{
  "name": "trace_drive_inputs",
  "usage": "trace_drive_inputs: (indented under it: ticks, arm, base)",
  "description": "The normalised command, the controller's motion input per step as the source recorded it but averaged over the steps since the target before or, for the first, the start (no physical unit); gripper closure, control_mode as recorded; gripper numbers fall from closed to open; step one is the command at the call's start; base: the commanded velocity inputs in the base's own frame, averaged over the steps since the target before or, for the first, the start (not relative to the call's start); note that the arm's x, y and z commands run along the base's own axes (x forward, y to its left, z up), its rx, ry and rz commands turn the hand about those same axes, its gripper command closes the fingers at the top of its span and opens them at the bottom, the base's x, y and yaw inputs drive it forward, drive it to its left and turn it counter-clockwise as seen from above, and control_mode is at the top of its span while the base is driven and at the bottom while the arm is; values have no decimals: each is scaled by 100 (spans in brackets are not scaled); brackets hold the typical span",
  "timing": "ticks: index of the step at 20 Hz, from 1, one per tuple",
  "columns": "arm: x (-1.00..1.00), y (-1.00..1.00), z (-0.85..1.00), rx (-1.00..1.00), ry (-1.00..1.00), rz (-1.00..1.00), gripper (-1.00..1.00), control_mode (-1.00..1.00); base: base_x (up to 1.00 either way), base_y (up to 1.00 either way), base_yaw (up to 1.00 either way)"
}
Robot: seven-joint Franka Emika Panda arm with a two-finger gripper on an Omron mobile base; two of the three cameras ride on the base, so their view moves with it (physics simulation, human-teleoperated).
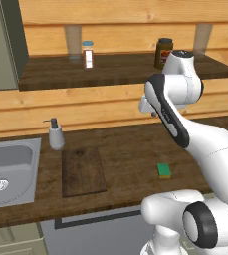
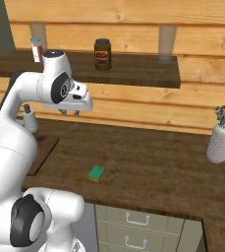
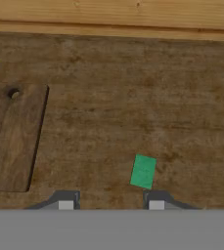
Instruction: Pick up the sponge from the counter and clean the cutting board by briefly scrubbing or pressing down on the cutting board. Once finished, release the sponge.
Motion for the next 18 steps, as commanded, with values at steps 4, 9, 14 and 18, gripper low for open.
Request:
trace_drive_inputs:
  ticks: [4, 9, 14, 18]
  arm:
    - [-20, -7, -3, 0, 0, 0, -100, -100]
    - [-70, -27, -40, 0, 5, 0, -100, -100]
    - [-41, -30, -78, 0, 3, -1, -100, -100]
    - [0, -22, -100, 0, 13, -5, -100, -100]
  base:
    - [0, 0, 0]
    - [0, 0, 0]
    - [0, 0, 0]
    - [0, 0, 0]
